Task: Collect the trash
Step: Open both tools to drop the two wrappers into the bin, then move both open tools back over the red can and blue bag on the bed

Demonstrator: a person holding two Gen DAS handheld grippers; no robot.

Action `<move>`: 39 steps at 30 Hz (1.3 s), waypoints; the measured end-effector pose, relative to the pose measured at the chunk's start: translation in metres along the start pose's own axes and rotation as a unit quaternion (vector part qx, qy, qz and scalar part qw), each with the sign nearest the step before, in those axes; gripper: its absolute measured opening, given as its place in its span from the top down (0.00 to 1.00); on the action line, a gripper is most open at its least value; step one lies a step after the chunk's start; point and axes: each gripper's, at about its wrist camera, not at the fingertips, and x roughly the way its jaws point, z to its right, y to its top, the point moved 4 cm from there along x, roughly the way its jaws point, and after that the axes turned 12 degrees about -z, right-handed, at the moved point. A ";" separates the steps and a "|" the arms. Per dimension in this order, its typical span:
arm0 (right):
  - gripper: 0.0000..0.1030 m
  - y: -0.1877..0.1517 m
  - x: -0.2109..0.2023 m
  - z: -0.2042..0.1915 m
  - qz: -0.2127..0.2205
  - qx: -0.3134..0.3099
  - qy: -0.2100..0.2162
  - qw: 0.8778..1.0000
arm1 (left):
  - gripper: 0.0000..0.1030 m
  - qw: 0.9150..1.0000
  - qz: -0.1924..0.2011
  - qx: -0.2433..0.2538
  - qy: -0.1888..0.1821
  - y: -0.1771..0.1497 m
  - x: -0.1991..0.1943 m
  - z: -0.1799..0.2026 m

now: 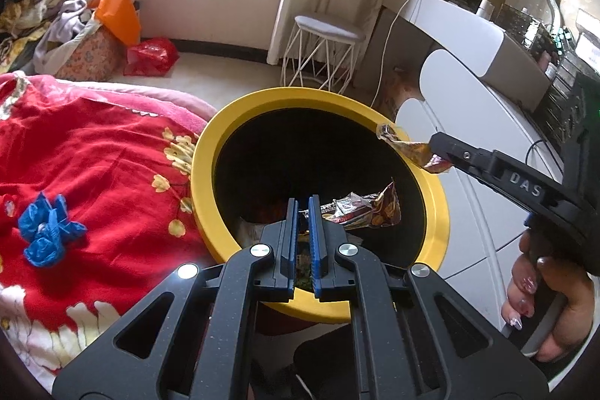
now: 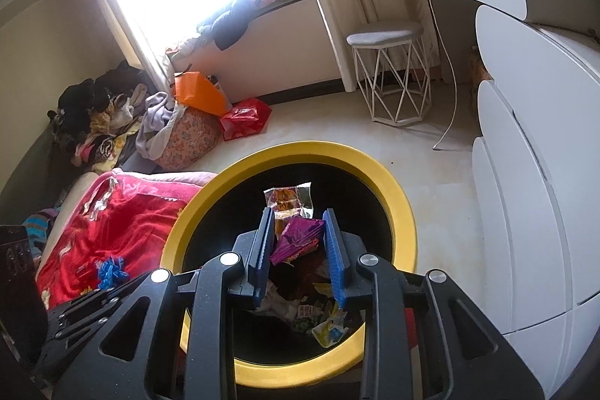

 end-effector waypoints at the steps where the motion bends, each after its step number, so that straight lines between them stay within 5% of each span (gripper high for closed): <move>1: 0.74 0.000 0.000 0.000 0.000 0.001 0.002 1.000 | 0.96 1.000 0.000 0.000 0.001 0.001 0.001 0.000; 4: 0.72 -0.001 0.002 0.001 0.001 0.009 0.006 1.000 | 0.94 1.000 0.004 -0.007 0.004 0.005 0.004 -0.002; 6: 0.64 -0.001 0.003 0.004 0.001 0.011 0.007 1.000 | 0.84 1.000 0.004 -0.018 -0.003 0.004 0.004 -0.006; 8: 0.56 -0.001 0.001 0.006 0.006 0.017 0.007 1.000 | 0.50 1.000 0.008 -0.025 -0.009 0.005 0.002 -0.007; 10: 0.52 0.000 -0.002 0.007 0.013 0.021 0.007 1.000 | 0.47 0.999 0.015 -0.029 -0.017 0.005 -0.003 -0.008; 13: 0.45 0.001 -0.006 0.009 0.023 0.024 0.005 0.999 | 0.22 0.999 0.024 -0.037 -0.022 0.005 -0.012 -0.009; 16: 0.41 0.001 -0.007 0.008 0.024 0.025 0.008 0.999 | 0.12 0.998 0.033 -0.039 -0.022 0.006 -0.021 -0.010; 39: 0.25 -0.004 -0.039 -0.061 0.050 -0.056 0.036 0.997 | 0.10 0.990 0.110 -0.080 0.041 -0.018 -0.107 -0.053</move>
